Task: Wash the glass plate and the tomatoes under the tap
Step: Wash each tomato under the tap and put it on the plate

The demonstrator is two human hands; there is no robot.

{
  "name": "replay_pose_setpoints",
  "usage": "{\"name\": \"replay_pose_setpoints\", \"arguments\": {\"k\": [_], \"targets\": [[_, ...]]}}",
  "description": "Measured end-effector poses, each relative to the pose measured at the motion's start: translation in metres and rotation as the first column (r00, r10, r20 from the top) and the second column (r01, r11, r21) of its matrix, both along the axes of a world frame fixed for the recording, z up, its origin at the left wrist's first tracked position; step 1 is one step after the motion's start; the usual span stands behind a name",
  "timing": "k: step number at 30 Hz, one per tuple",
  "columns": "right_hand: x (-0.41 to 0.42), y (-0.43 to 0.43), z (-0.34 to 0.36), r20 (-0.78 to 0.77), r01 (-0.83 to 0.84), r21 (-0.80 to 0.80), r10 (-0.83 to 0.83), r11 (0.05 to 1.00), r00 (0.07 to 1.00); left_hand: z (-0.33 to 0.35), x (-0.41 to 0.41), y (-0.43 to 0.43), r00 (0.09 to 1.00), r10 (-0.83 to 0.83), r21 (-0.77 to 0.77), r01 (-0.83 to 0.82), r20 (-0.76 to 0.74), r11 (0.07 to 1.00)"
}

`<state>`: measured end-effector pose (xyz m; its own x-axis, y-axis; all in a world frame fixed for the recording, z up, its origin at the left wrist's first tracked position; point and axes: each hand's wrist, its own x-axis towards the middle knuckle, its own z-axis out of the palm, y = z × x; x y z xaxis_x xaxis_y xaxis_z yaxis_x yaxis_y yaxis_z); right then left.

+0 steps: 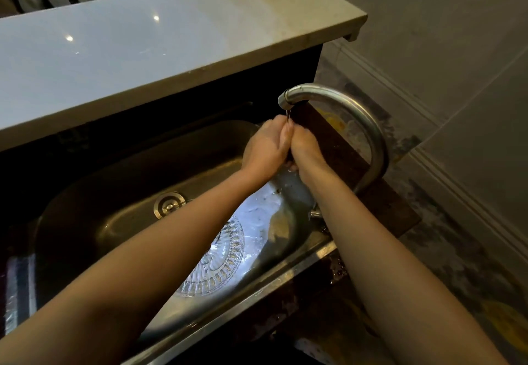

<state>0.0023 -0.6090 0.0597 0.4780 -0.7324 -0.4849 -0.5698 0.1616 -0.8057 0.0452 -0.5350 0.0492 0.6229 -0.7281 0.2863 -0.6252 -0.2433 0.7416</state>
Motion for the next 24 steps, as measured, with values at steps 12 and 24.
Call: {"name": "replay_pose_setpoints", "arguments": {"k": [12,24], "targets": [[-0.011,0.011,-0.003,0.0,-0.054,-0.154,0.055,0.987,0.999,0.008,0.003,-0.006,0.741,-0.025,-0.058,-0.019,-0.671,0.998],[-0.074,0.033,-0.005,-0.196,-0.192,-0.537,0.1,0.821,0.976,0.019,0.005,-0.003,0.1,-0.142,-0.148,-0.056,-0.985,0.987]]}}
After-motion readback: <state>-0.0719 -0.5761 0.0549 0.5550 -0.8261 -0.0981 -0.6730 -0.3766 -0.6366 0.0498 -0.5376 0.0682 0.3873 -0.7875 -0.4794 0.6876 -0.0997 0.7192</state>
